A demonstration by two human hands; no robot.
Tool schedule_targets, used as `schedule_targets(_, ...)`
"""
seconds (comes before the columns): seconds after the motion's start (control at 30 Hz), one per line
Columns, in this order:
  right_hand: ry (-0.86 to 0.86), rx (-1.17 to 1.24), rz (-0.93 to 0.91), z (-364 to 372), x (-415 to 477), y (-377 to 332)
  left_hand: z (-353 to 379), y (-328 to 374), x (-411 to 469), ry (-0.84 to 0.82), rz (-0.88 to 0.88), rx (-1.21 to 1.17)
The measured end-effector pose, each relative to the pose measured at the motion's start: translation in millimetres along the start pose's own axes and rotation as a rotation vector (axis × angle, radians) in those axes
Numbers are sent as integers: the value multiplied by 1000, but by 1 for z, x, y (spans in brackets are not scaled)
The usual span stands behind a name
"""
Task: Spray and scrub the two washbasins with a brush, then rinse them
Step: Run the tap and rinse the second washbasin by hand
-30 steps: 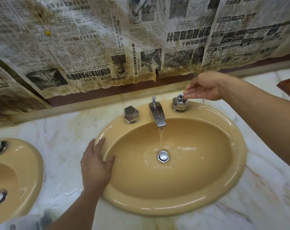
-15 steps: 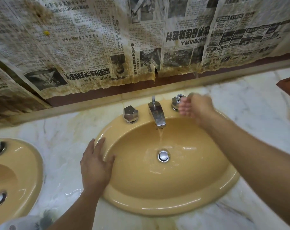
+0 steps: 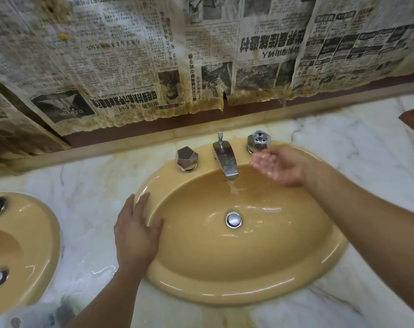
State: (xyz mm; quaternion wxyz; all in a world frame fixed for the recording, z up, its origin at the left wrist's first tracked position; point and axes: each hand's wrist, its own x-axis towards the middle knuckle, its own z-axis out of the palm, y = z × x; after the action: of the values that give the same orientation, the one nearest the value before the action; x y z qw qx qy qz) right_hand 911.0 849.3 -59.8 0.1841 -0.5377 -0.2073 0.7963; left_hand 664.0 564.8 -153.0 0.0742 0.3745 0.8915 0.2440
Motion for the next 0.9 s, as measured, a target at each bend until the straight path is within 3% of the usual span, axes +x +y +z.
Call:
schedule_targets(0.27,52,-346,-174,18,-19,-80,0,0,0,6,-2,-2)
schedule_targets(0.63,151,-771,-272,34,-7,-81,0,0,-1,10,11,-3)
schedule_targets(0.9,91,-821,-323,28,-9,-71,0,1,-1,3,-4,3)
